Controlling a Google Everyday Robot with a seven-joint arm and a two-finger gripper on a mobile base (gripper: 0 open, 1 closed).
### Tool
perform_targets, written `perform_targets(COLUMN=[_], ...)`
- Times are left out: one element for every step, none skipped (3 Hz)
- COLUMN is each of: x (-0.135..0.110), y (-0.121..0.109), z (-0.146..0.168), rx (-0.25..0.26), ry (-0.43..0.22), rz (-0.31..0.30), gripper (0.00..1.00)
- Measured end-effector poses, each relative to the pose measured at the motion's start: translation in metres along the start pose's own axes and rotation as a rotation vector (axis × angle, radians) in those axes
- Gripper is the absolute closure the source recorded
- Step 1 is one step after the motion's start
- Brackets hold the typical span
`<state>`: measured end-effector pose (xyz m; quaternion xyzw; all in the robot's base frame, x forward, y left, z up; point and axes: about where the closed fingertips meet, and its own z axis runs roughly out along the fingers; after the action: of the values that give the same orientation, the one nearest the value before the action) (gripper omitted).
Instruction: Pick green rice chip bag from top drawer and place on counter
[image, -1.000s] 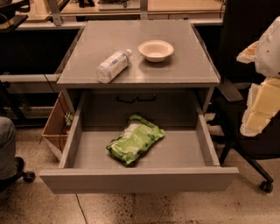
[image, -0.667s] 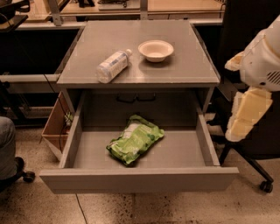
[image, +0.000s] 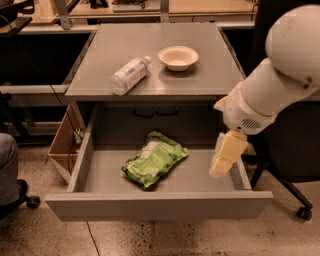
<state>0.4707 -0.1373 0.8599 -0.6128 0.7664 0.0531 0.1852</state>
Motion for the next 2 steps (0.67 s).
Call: perform_targets(x=[-0.022, -0.044], y=[0.001, 0.005], z=[0.052, 0.096], rx=[-0.046, -0.084], ry=[-0.058, -0.11], rz=[0.004, 0.011], gripper=[0.0, 0.0])
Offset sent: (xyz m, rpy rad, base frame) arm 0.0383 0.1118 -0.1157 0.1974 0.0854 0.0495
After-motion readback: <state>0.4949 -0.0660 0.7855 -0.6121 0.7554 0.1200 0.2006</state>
